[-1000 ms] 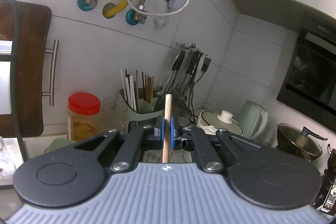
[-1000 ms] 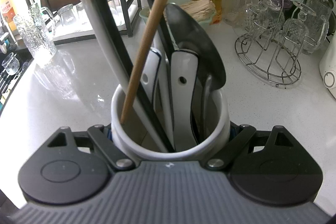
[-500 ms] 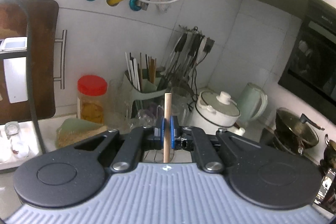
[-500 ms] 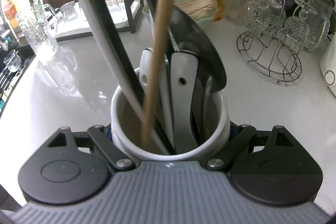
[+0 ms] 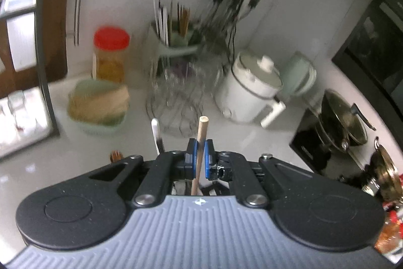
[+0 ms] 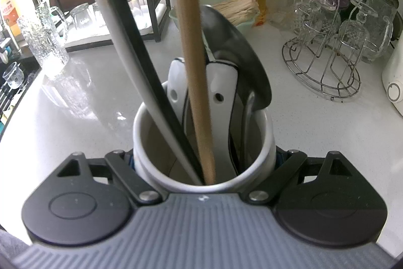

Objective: Organize utensils
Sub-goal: 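Lower the wooden chopstick into the white mug with the left gripper, then open the left gripper to release the wooden chopstick in the mug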

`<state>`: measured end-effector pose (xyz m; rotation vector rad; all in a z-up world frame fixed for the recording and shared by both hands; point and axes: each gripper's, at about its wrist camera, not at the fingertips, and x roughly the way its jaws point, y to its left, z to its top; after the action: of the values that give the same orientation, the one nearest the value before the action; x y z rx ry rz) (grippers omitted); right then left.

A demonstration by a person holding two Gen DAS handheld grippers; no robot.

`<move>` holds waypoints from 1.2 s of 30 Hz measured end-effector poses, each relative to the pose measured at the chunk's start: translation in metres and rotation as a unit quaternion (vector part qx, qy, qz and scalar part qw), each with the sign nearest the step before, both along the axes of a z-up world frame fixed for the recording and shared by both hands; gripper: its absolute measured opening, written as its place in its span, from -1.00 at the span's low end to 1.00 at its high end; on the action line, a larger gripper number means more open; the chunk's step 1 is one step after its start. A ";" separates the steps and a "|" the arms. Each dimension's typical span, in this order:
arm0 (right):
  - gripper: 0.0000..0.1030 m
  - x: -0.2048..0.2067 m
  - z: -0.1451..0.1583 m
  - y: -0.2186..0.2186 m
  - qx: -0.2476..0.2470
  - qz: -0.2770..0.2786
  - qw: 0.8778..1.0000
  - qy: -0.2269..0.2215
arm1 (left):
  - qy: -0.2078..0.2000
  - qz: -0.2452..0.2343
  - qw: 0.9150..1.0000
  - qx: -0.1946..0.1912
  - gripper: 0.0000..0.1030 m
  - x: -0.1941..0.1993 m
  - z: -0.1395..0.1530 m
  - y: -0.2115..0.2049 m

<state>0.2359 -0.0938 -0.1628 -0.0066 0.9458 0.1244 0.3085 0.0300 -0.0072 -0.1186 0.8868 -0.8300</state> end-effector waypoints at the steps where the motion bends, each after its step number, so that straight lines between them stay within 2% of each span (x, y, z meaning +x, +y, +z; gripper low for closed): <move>1: 0.78 0.000 0.000 0.000 0.000 0.000 1.000 0.000 | 0.011 -0.005 1.000 0.006 -0.87 0.001 -0.001 -0.001; 9: 0.78 0.002 0.000 0.000 -0.002 0.007 1.000 0.003 | 0.052 -0.015 0.998 0.035 -0.87 -0.004 -0.010 -0.014; 14: 0.78 0.000 0.000 -0.003 0.001 0.020 1.000 0.002 | 0.090 -0.003 0.995 0.038 -0.86 -0.001 -0.017 -0.016; 26: 0.78 0.000 0.000 -0.005 0.003 0.035 0.999 0.000 | 0.123 0.031 0.991 0.054 -0.86 0.005 -0.020 -0.019; 30: 0.78 0.001 0.000 -0.005 0.002 0.035 0.999 0.001 | 0.152 0.044 0.986 0.051 -0.86 0.009 -0.023 -0.018; 32: 0.78 0.000 0.000 -0.005 0.002 0.034 0.999 0.001 | 0.151 0.049 0.985 0.060 -0.85 0.009 -0.024 -0.017; 33: 0.78 0.000 0.000 -0.005 0.003 0.035 0.999 0.001 | 0.153 0.052 0.985 0.064 -0.73 0.009 -0.025 -0.017; 34: 0.78 0.000 0.000 -0.005 0.003 0.035 0.999 0.001 | 0.154 0.055 0.984 0.064 -0.48 0.009 -0.025 -0.016; 36: 0.78 0.000 0.000 -0.004 0.002 0.036 0.999 0.000 | 0.152 0.061 0.985 0.061 -0.21 0.008 -0.025 -0.013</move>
<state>0.2361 -0.0980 -0.1631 -0.0366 0.9461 0.1925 0.3165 0.0173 -0.0320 -0.1938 1.2024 -0.6493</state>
